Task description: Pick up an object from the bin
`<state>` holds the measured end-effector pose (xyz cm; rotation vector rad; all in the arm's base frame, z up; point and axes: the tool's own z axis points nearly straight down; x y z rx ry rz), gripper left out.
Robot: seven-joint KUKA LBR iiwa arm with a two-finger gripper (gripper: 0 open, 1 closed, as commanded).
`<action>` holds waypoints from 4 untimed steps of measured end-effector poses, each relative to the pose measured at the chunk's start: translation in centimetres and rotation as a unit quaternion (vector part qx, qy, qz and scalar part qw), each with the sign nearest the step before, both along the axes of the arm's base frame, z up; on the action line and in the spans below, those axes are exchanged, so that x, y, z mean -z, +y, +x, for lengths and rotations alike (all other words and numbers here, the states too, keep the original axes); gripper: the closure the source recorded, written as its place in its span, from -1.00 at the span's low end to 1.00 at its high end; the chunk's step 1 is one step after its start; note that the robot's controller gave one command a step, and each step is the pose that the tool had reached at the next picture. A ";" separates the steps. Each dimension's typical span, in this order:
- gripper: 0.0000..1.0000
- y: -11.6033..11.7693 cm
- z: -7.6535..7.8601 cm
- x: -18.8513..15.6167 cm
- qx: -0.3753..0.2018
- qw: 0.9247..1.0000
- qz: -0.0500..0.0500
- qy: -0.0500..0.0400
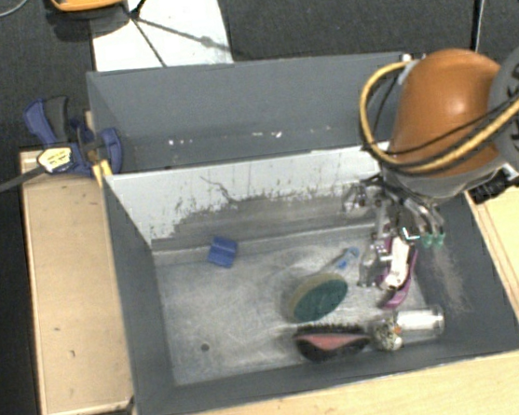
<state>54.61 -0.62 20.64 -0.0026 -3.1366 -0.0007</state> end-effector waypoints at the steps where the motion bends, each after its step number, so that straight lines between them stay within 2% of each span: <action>1: 1.00 0.0 0.2 -0.5 0.000 1.000 0.000 -0.004; 2: -1.00 0.0 0.2 -0.5 0.000 1.000 0.000 -0.004; 3: -1.00 -6.9 0.1 -5.8 0.109 0.994 -0.001 -0.007; 4: -1.00 -6.2 -6.4 9.3 0.056 0.998 0.000 0.001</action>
Offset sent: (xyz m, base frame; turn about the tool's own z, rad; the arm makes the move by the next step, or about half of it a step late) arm 0.0000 0.0000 0.0000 0.0000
